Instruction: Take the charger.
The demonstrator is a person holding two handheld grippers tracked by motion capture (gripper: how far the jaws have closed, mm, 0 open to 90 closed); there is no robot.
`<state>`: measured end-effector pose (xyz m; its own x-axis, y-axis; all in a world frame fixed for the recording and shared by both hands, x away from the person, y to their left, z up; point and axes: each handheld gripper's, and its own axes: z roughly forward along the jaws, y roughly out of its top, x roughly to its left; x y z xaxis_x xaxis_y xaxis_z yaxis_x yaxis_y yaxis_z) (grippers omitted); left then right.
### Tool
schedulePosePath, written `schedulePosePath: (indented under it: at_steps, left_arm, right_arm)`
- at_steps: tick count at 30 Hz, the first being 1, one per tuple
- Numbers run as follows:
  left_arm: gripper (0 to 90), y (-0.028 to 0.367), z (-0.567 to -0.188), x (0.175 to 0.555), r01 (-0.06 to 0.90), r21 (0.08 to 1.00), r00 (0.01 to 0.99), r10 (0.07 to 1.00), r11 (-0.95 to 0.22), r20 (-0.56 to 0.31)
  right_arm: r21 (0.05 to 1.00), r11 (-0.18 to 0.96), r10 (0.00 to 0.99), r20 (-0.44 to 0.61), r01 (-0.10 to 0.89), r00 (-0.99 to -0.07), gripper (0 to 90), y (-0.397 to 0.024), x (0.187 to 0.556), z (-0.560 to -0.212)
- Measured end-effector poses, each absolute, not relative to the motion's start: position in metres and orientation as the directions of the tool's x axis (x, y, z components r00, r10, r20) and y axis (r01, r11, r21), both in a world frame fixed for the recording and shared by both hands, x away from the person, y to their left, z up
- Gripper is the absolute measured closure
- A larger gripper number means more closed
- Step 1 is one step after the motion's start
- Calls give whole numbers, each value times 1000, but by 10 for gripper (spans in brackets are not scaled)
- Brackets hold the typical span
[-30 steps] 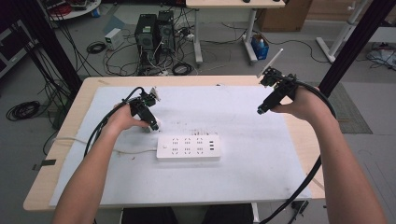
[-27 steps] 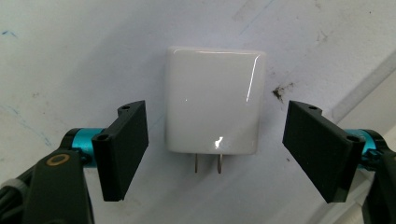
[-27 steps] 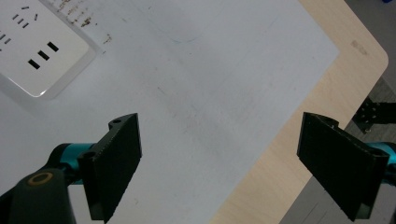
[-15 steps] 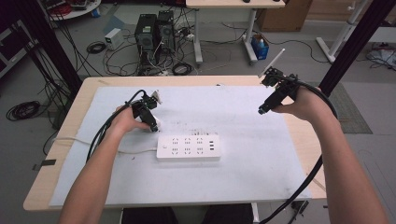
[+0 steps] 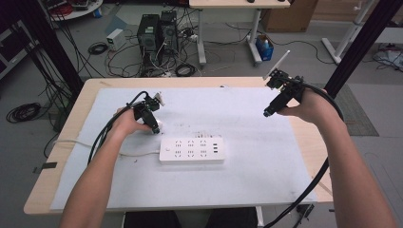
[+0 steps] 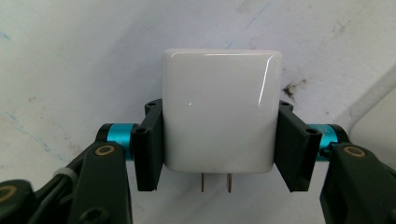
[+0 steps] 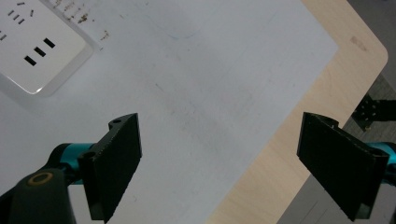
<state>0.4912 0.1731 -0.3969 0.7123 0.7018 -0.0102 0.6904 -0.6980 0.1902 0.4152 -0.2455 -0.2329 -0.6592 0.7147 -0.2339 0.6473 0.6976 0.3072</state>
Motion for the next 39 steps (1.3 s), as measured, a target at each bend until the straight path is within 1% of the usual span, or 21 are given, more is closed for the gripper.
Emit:
schedulePosePath:
  at_steps: [3, 6, 18, 22, 26, 36, 39]
  left_arm:
    - [425, 176, -386, 487, 682, 214, 718, 696, -700, -12]
    - [425, 179, -372, 482, 670, 239, 725, 688, -702, -12]
    - [425, 179, -308, 456, 589, 333, 776, 630, -736, 21]
    - [425, 177, -293, 447, 574, 342, 782, 622, -744, 41]
    - [425, 175, -284, 443, 571, 362, 780, 624, -737, 40]
    - [425, 171, -276, 437, 535, 347, 805, 590, -770, 66]
    - [425, 170, -275, 435, 534, 358, 804, 591, -766, 65]
  right_arm:
    - [280, 686, 728, -238, 672, -644, 134, -244, 417, -233]
    - [278, 672, 741, -239, 687, -628, 134, -243, 418, -231]
    - [251, 660, 751, -236, 708, -616, 134, -231, 420, -226]
    - [252, 658, 753, -234, 709, -615, 134, -229, 420, -225]
    - [251, 653, 757, -231, 714, -611, 134, -229, 419, -225]
    - [251, 656, 755, -213, 712, -621, 134, -222, 419, -226]
    - [250, 655, 756, -206, 713, -622, 134, -222, 419, -226]
